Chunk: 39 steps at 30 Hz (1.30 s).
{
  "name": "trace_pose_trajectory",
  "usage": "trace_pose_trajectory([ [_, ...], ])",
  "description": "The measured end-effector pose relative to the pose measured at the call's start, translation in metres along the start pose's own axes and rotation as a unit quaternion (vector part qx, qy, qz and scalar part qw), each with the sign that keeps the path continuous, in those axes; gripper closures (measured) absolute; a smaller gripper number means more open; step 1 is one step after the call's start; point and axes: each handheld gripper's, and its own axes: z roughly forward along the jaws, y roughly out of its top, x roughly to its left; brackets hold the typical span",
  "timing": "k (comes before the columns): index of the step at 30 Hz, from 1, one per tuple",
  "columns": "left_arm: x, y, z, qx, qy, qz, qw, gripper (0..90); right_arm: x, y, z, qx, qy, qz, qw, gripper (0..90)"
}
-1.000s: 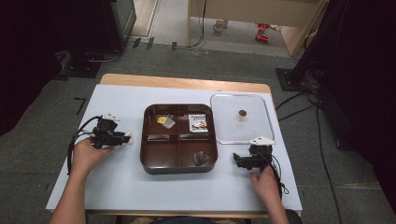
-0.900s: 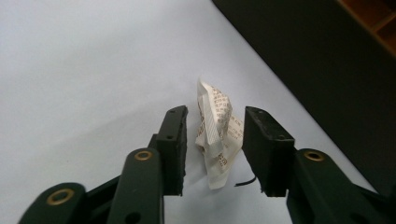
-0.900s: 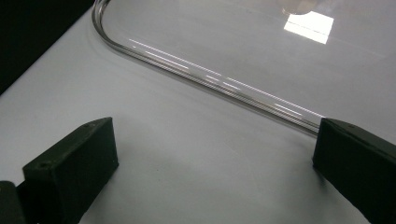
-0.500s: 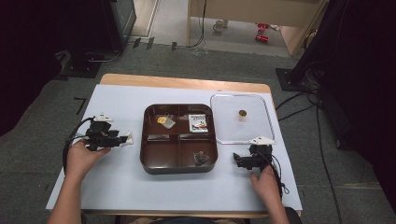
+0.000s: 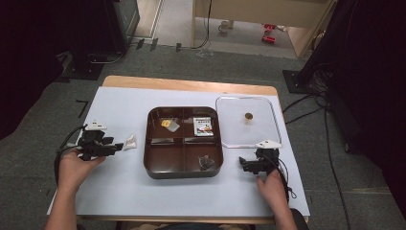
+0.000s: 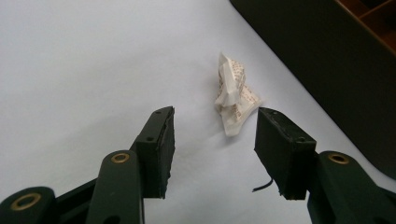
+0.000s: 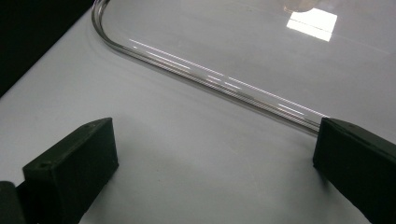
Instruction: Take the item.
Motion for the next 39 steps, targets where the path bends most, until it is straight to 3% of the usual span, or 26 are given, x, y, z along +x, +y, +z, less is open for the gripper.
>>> trace_pose_trajectory([
  [12, 0.012, -0.012, -0.003, 0.01, 0.008, -0.004, 0.9999, 45.2, 0.0, 0.0, 0.0, 0.0, 0.0, 0.0, 1.0, 0.0],
  [22, 0.028, -0.023, -0.004, 0.012, 0.023, -0.022, 0.9994, 44.5, 0.0, 0.0, 0.0, 0.0, 0.0, 0.0, 1.0, 0.0],
  [25, 0.031, -0.025, -0.003, 0.014, 0.028, -0.019, 0.9993, 44.3, 0.0, 0.0, 0.0, 0.0, 0.0, 0.0, 1.0, 0.0],
  [28, 0.031, -0.028, 0.0, 0.009, 0.03, 0.003, 0.9995, 44.8, 0.0, 0.0, 0.0, 0.0, 0.0, 0.0, 1.0, 0.0],
  [35, 0.036, -0.033, 0.0, 0.016, 0.04, -0.005, 0.9991, 43.5, 0.0, 0.0, 0.0, 0.0, 0.0, 0.0, 1.0, 0.0],
  [39, 0.038, -0.037, 0.0, 0.009, 0.039, -0.002, 0.9992, 44.1, 0.0, 0.0, 0.0, 0.0, 0.0, 0.0, 1.0, 0.0],
])
